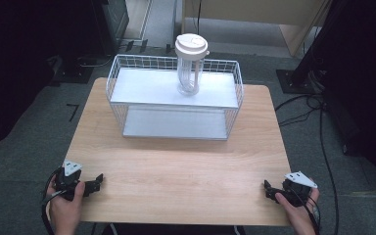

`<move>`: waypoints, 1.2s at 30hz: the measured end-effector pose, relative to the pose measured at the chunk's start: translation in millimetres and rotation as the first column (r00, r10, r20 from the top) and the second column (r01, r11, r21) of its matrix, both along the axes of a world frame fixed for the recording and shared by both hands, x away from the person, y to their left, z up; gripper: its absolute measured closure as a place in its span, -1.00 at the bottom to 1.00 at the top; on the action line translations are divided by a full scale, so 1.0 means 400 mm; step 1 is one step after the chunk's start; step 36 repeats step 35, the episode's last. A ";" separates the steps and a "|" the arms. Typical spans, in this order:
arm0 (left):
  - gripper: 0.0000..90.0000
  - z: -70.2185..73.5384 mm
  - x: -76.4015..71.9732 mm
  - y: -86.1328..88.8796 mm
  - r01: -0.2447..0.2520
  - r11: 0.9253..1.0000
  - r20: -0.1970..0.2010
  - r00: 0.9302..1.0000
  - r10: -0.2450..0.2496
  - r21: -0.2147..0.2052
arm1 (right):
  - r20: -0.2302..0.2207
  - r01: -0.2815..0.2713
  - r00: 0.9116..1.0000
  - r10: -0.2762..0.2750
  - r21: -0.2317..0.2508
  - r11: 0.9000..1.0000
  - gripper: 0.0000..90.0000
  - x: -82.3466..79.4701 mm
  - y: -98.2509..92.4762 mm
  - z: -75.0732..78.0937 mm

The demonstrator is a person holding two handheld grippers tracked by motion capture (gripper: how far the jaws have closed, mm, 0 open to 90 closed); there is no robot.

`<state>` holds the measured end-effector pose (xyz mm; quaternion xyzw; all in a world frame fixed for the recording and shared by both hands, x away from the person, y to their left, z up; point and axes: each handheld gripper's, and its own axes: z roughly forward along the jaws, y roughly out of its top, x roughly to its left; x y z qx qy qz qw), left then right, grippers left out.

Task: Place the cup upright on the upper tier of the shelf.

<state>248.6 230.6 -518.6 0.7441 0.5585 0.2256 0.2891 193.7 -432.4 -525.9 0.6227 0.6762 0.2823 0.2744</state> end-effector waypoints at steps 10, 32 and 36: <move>-1.00 0.000 0.000 0.000 0.001 1.000 0.000 1.000 -0.001 0.000 | -0.023 0.002 1.000 -0.001 0.045 0.999 -0.98 -0.009 -0.007 -0.001; -1.00 0.000 0.000 0.000 0.000 1.000 0.000 1.000 0.000 0.000 | -0.020 0.008 1.000 -0.007 0.045 0.999 -0.98 0.005 -0.002 -0.002; -1.00 0.000 0.000 0.000 0.000 1.000 0.000 1.000 0.000 0.000 | -0.020 0.006 1.000 -0.005 0.046 0.999 -0.98 0.005 -0.002 -0.002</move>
